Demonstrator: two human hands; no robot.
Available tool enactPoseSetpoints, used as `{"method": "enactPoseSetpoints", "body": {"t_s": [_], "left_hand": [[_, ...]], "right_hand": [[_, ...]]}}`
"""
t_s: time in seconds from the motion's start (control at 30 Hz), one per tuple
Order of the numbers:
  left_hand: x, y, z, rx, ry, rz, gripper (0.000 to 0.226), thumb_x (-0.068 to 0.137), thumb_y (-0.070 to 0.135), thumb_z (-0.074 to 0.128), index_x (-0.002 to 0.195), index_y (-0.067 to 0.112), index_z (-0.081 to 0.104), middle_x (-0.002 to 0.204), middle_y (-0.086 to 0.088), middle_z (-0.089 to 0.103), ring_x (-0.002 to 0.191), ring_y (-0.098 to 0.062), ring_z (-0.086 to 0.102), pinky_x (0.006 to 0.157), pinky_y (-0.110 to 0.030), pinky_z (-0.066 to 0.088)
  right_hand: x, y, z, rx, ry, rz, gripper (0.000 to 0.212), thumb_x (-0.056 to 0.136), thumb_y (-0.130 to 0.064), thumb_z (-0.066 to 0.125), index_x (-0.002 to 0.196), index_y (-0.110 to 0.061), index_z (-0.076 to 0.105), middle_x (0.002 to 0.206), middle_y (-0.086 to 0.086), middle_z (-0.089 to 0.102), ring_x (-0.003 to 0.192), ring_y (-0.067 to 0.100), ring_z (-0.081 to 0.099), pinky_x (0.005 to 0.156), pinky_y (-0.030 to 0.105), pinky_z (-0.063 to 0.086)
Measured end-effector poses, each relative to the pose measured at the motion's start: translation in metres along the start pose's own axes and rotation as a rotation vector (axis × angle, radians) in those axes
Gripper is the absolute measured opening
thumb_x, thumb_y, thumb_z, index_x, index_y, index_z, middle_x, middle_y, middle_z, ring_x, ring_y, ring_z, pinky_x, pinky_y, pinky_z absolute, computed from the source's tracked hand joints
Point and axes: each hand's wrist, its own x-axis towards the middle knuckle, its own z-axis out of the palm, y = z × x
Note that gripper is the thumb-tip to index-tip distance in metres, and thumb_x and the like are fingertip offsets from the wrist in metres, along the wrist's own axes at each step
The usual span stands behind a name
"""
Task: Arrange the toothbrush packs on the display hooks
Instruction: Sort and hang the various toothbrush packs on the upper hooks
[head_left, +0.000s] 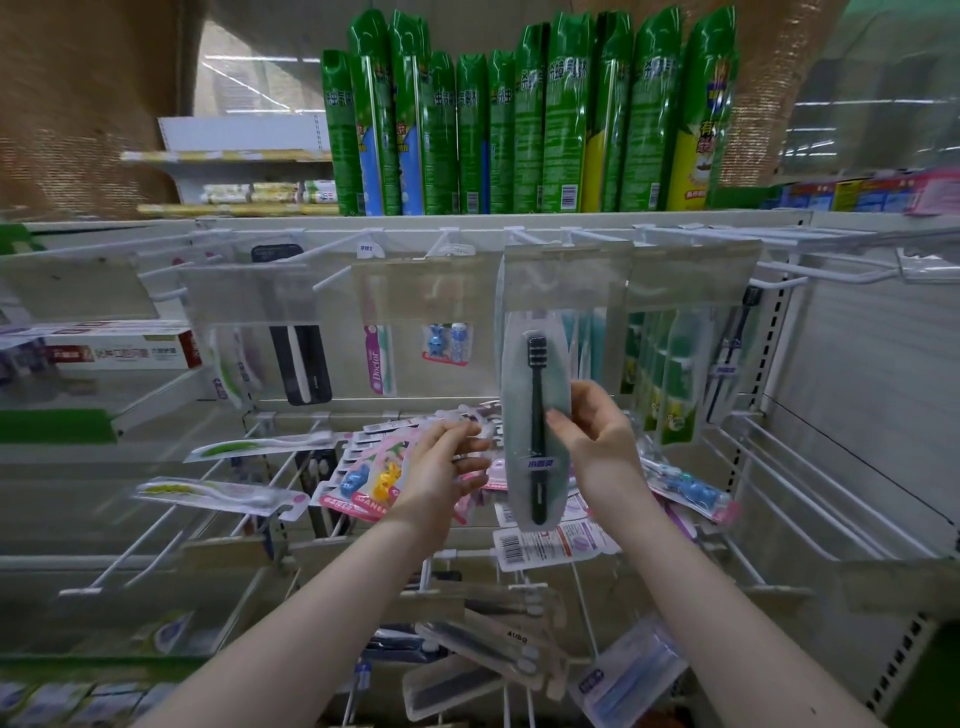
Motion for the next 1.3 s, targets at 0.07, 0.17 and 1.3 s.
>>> {"method": "enactPoseSetpoints", "body": {"t_s": [0.07, 0.17, 1.3], "left_hand": [[-0.001, 0.0, 0.001, 0.004, -0.001, 0.002, 0.014, 0.096, 0.015, 0.049, 0.086, 0.009, 0.057, 0.076, -0.006, 0.06, 0.066, -0.018, 0.055, 0.065, -0.031, 0.048], [-0.003, 0.001, 0.004, -0.002, -0.002, 0.005, 0.014, 0.096, 0.014, 0.049, 0.086, 0.008, 0.057, 0.077, -0.007, 0.059, 0.066, -0.018, 0.055, 0.065, -0.03, 0.047], [0.017, 0.004, 0.023, 0.131, -0.304, 0.266, 0.01, 0.088, 0.019, 0.06, 0.088, 0.009, 0.06, 0.079, -0.001, 0.067, 0.076, -0.014, 0.063, 0.071, -0.028, 0.053]], "right_hand": [[-0.002, -0.003, -0.002, -0.014, -0.017, -0.04, 0.017, 0.093, -0.004, 0.051, 0.091, -0.021, 0.054, 0.089, -0.002, 0.064, 0.085, 0.011, 0.062, 0.077, 0.024, 0.052], [-0.006, -0.006, -0.004, -0.005, -0.016, -0.089, 0.015, 0.094, -0.008, 0.05, 0.093, -0.022, 0.054, 0.094, 0.0, 0.065, 0.089, 0.009, 0.063, 0.076, 0.022, 0.054], [0.021, -0.002, -0.009, 0.006, 0.016, -0.135, 0.012, 0.093, -0.007, 0.053, 0.096, -0.018, 0.058, 0.091, 0.004, 0.068, 0.088, 0.017, 0.067, 0.078, 0.031, 0.056]]}}
